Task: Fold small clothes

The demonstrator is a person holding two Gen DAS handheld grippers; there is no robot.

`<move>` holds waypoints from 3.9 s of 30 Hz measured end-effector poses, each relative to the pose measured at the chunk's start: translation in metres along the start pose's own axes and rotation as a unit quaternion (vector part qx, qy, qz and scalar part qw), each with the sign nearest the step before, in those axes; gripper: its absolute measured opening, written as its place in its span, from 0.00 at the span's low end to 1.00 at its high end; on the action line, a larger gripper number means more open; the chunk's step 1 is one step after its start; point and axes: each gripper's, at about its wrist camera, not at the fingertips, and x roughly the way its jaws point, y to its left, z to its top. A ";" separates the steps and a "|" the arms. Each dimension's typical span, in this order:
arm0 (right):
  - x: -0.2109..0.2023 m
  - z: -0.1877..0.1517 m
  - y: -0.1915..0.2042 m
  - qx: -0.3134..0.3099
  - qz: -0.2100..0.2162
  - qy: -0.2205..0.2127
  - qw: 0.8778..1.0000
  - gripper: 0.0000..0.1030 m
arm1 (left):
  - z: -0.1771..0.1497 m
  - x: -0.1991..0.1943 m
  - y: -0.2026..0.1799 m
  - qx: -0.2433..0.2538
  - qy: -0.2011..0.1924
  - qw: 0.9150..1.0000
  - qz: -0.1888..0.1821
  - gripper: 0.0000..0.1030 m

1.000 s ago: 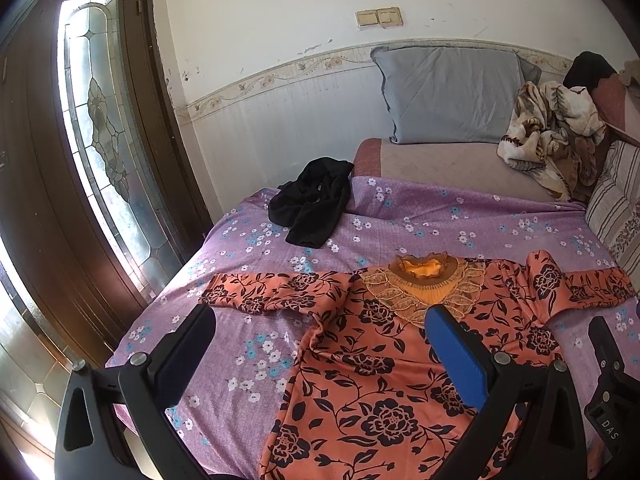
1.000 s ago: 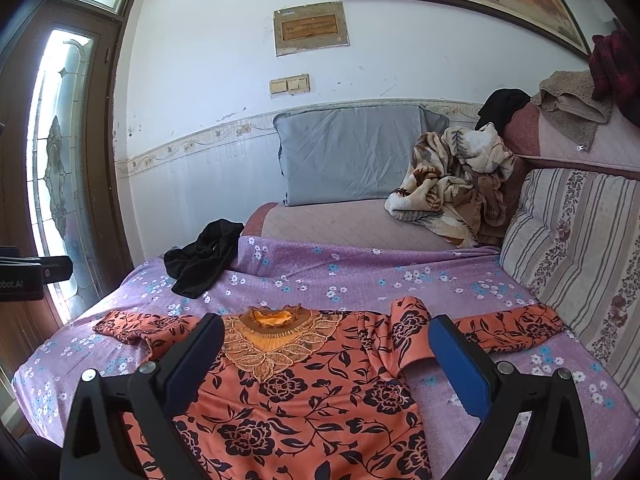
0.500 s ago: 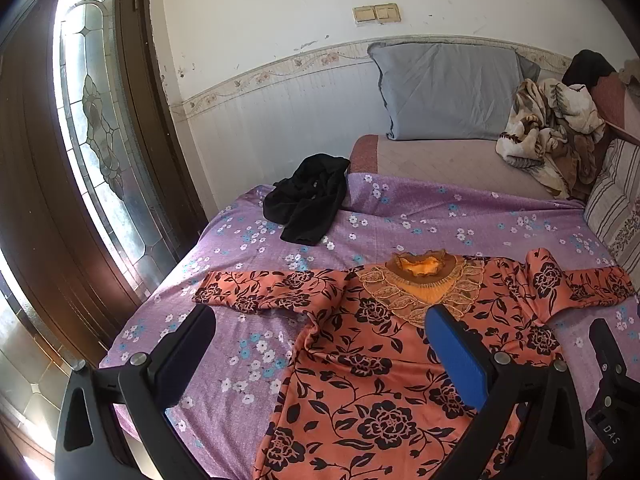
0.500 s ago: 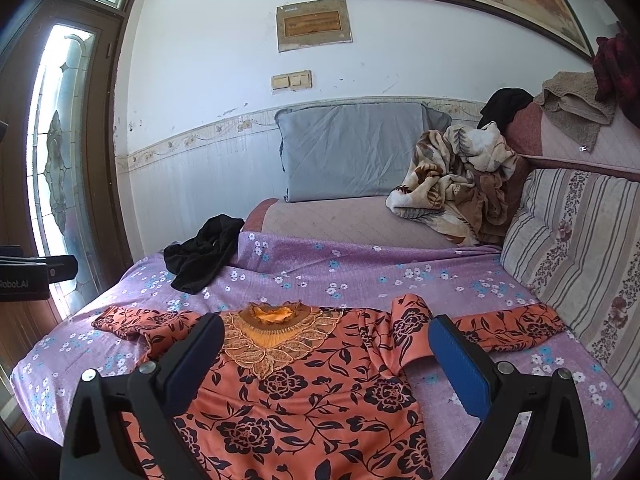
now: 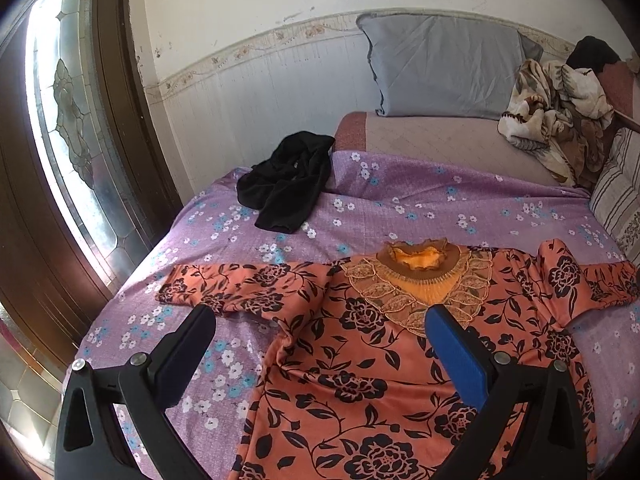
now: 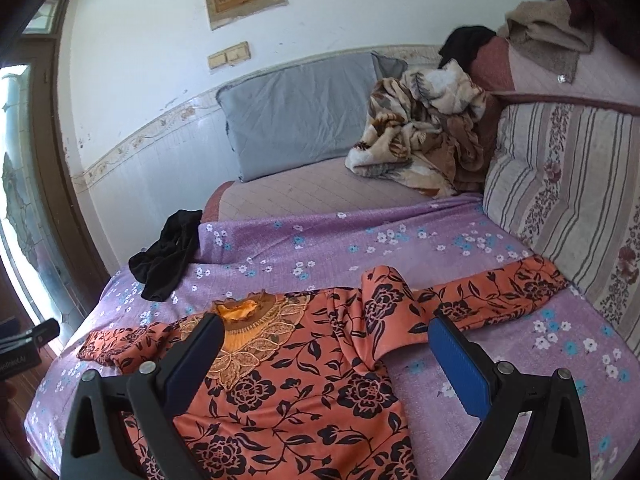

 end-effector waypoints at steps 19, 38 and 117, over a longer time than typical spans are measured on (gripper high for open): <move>0.138 -0.024 -0.366 0.517 -0.015 0.066 0.853 0.75 | -0.099 0.175 -0.028 0.020 0.213 0.976 -0.050 1.00; 0.146 0.074 -0.251 0.358 0.063 0.006 0.932 0.08 | -0.069 0.153 -0.020 0.039 0.146 0.989 -0.001 1.00; 0.248 -0.057 -0.023 0.108 0.050 0.280 0.953 0.58 | -0.010 0.219 0.071 -0.059 0.194 0.972 -0.114 0.05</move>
